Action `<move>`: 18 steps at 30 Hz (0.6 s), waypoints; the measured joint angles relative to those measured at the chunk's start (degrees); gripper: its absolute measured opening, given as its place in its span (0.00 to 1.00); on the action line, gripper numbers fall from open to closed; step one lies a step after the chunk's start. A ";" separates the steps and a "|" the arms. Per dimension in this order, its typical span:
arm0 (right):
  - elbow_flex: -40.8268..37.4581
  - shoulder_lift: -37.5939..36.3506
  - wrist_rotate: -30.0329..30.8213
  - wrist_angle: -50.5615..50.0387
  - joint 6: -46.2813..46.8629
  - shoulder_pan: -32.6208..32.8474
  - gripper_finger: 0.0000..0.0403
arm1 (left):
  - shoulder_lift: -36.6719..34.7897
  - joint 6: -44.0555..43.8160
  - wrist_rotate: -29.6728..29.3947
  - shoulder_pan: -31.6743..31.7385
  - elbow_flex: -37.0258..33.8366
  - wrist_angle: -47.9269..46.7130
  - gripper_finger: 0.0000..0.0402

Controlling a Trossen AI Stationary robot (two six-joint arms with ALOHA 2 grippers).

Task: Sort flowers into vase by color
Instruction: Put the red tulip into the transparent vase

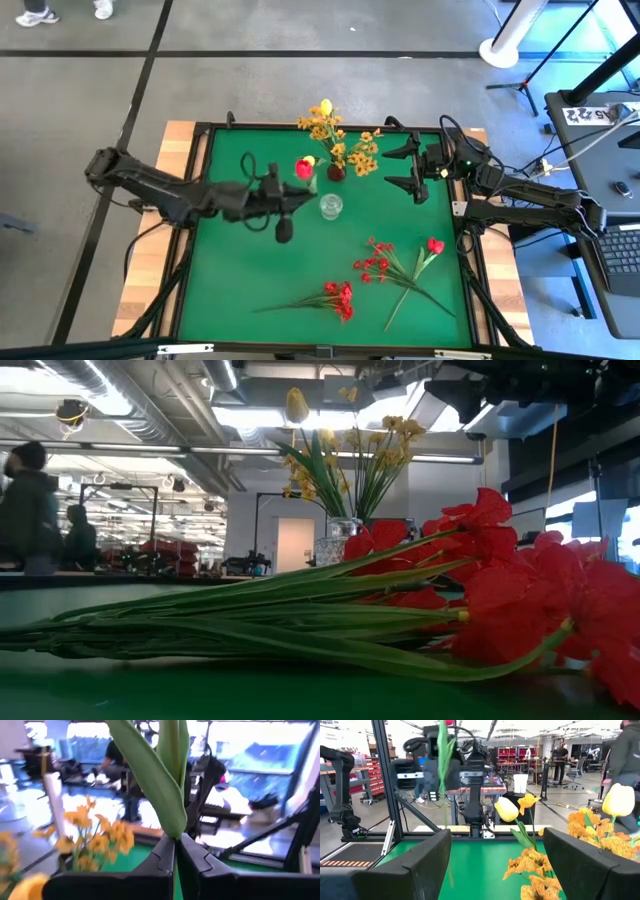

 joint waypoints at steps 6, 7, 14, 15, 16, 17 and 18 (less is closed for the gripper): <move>0.00 0.00 0.01 -0.90 0.00 0.00 0.78 | 3.22 0.24 12.44 11.00 -2.98 9.37 0.00; 0.00 0.00 -0.01 -1.21 0.00 0.00 0.78 | 3.64 0.27 13.63 12.33 -2.98 10.12 0.00; 0.00 0.00 0.01 -2.05 -0.21 0.00 0.78 | 8.20 -1.41 20.85 18.55 -2.96 11.60 0.00; 0.00 0.00 0.01 -2.20 -0.38 0.00 0.78 | 9.05 -2.11 21.50 19.04 -2.96 11.50 0.00; 0.00 0.00 0.01 -2.35 -0.61 0.00 0.78 | 9.97 -2.88 22.35 19.39 -2.96 11.54 0.00; 0.00 0.00 0.01 -2.50 -0.81 0.00 0.78 | 10.95 -3.20 22.94 19.60 -2.95 11.52 0.00; 0.00 0.00 0.01 -2.68 -0.96 0.00 0.78 | 11.87 -3.49 23.14 19.68 -2.96 11.41 0.00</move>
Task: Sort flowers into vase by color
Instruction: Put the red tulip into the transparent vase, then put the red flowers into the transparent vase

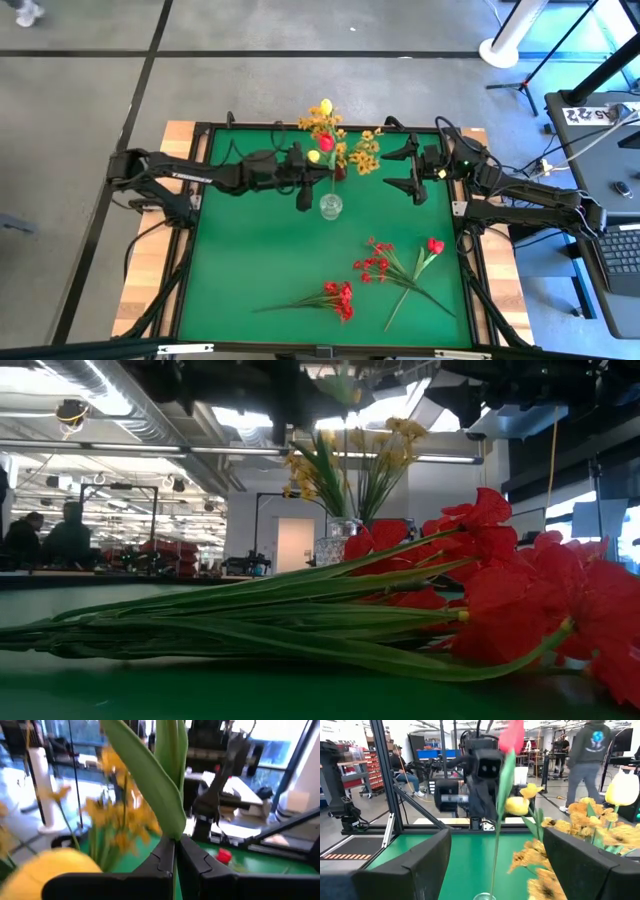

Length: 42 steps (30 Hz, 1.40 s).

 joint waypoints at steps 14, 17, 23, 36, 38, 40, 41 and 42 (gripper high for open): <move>0.00 0.00 0.02 -0.05 0.78 0.00 0.78 | 3.02 -2.72 0.31 -3.11 0.00 -4.33 0.12; 0.00 0.00 0.89 -0.01 0.78 0.00 0.78 | 3.02 -3.14 -0.43 -3.62 0.00 -5.98 0.13; 0.00 -0.05 1.05 0.58 1.12 0.00 0.78 | 3.00 -5.05 -1.18 -4.30 0.02 -8.74 0.13; 0.29 -5.91 -0.92 -0.83 4.30 0.07 0.78 | 2.76 -7.32 -1.63 -5.05 0.07 -16.92 0.33; 1.99 -6.44 -1.07 -5.52 4.26 0.07 0.78 | 2.18 -7.32 -3.16 -5.57 0.07 -18.39 0.38; 4.32 -6.41 -1.06 -11.51 4.13 0.07 0.78 | 1.19 -7.32 -5.34 -6.00 0.09 -19.57 0.43; 5.44 -6.31 -1.04 -14.59 3.93 0.07 0.78 | 0.36 -7.32 -6.82 -6.25 0.15 -20.94 0.45; 6.58 -6.25 -0.86 -17.77 3.50 0.07 0.78 | -0.62 -7.31 -8.08 -6.50 0.15 -22.87 0.47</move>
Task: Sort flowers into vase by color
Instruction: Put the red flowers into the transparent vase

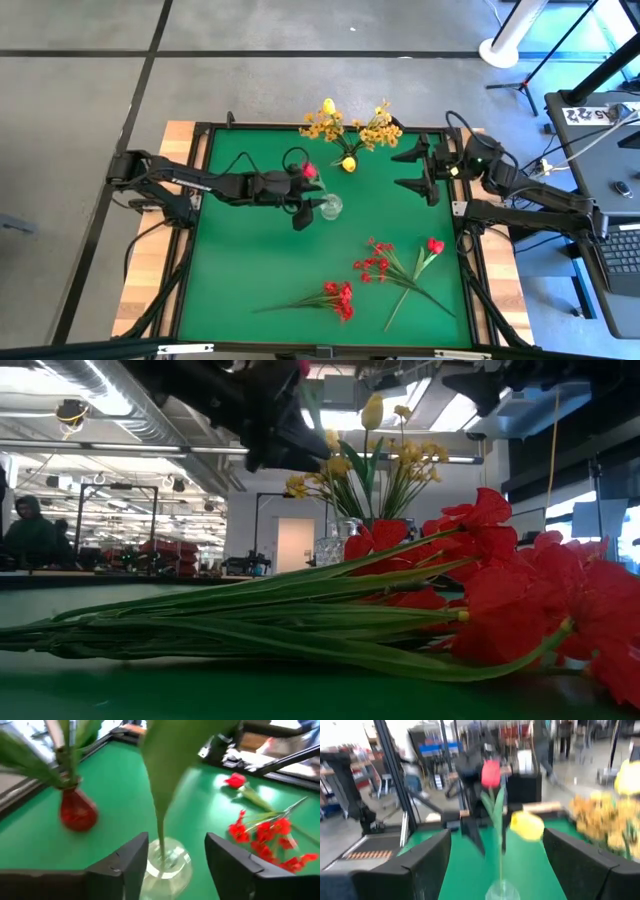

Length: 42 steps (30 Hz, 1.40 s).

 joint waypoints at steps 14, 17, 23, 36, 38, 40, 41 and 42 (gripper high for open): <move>9.57 0.21 0.47 -27.26 -1.25 0.11 0.78 | -12.26 -8.66 -9.82 -6.71 -0.04 -24.91 0.53; 9.57 0.90 1.36 -32.40 -1.25 2.80 0.78 | -13.83 -11.90 -12.37 -9.13 -0.04 -29.64 0.53; 9.56 6.56 13.09 -38.93 4.00 16.99 0.78 | -15.07 -17.31 -18.13 -14.20 -0.04 -34.18 0.53; 9.55 25.92 28.34 -45.05 27.25 46.02 0.78 | -14.98 -26.89 -20.70 -20.65 -5.28 -33.60 0.51; 9.55 28.18 28.25 -46.83 31.80 48.57 0.78 | -14.98 -26.95 -20.70 -20.68 -5.82 -31.41 0.50; 9.55 30.33 28.14 -48.21 35.98 51.31 0.78 | -14.98 -26.80 -20.71 -20.68 -5.97 -30.00 0.49; 9.52 31.24 27.86 -48.04 37.76 52.43 0.78 | -14.98 -26.61 -20.70 -20.66 -5.97 -29.16 0.48; 9.52 32.10 27.75 -47.60 39.33 53.71 0.78 | -14.98 -26.03 -20.70 -20.66 -5.97 -28.34 0.48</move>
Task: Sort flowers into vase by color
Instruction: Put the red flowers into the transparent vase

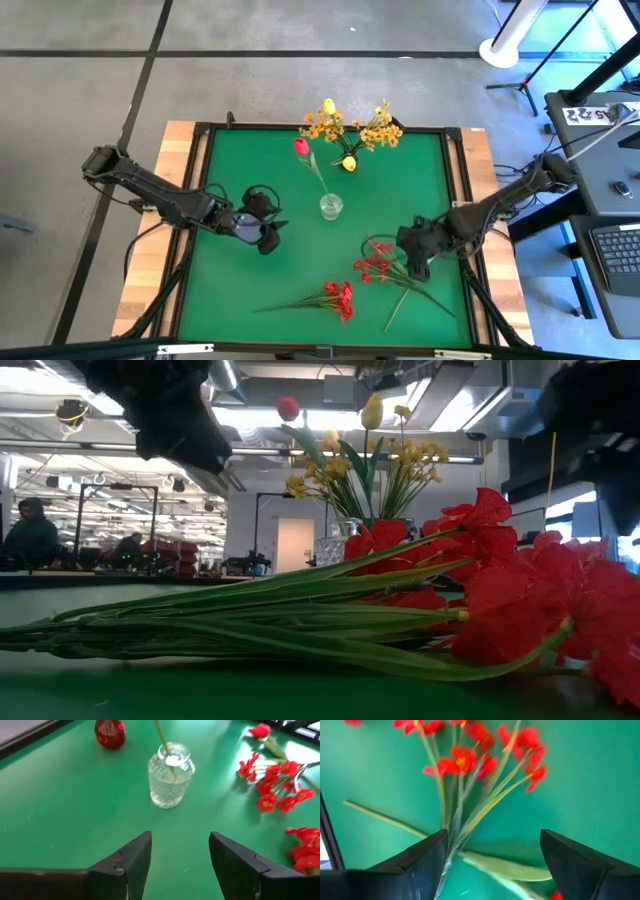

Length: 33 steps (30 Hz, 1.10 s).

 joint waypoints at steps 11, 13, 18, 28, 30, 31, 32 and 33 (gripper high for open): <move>0.01 9.59 0.10 7.96 9.25 8.55 0.78 | -0.02 4.55 0.82 -3.72 -0.02 9.21 0.47; 0.01 11.48 0.55 8.12 10.29 9.22 0.78 | 0.04 4.36 0.87 -4.79 -0.03 10.19 0.47; 0.00 15.54 1.11 8.14 12.70 9.79 0.78 | 0.20 4.05 0.87 -7.37 -3.16 17.75 0.47; 0.24 21.18 1.99 8.70 15.26 9.64 0.77 | 0.24 2.26 0.50 -9.93 -10.49 31.18 0.47; 0.22 21.26 2.05 8.69 15.64 9.61 0.73 | 0.24 2.22 0.51 -10.03 -10.73 31.38 0.47; 0.19 21.24 2.01 8.71 15.68 9.61 0.70 | 0.24 2.27 0.52 -10.03 -10.73 31.41 0.47; 0.17 21.05 2.03 8.75 15.72 9.61 0.66 | 0.24 2.34 0.50 -10.03 -10.73 31.44 0.47; 0.13 20.90 2.03 9.03 15.80 9.61 0.62 | 0.24 2.36 0.48 -10.02 -10.73 31.48 0.47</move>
